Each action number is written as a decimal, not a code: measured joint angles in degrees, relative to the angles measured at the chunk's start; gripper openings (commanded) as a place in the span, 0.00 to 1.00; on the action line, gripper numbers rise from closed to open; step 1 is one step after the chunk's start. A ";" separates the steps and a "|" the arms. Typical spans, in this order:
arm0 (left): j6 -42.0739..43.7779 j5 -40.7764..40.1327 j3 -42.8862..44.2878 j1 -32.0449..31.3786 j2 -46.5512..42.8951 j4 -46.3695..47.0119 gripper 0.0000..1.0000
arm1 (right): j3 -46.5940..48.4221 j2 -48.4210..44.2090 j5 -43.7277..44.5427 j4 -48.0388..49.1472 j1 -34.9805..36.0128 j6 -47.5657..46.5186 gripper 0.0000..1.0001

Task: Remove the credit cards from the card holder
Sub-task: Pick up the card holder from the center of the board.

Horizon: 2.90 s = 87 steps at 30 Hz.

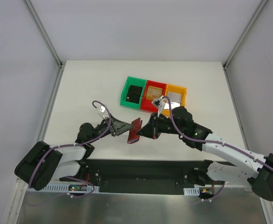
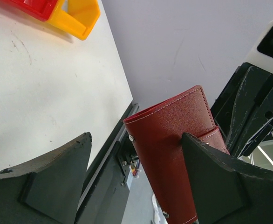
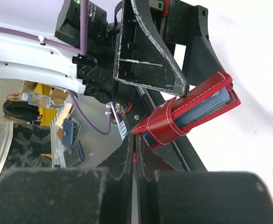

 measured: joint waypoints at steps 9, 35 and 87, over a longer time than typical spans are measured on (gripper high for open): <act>-2.38 0.66 0.94 0.00 -0.68 0.13 0.84 | 0.00 -1.16 0.02 0.02 -0.09 0.00 0.00; -8.37 1.62 4.00 0.35 -4.68 -0.04 0.70 | -2.71 -4.24 0.04 0.81 -0.09 0.04 0.00; 14.12 -0.87 11.43 0.33 -25.64 -43.58 0.00 | 13.75 -6.88 42.36 -31.06 1.95 -23.39 0.96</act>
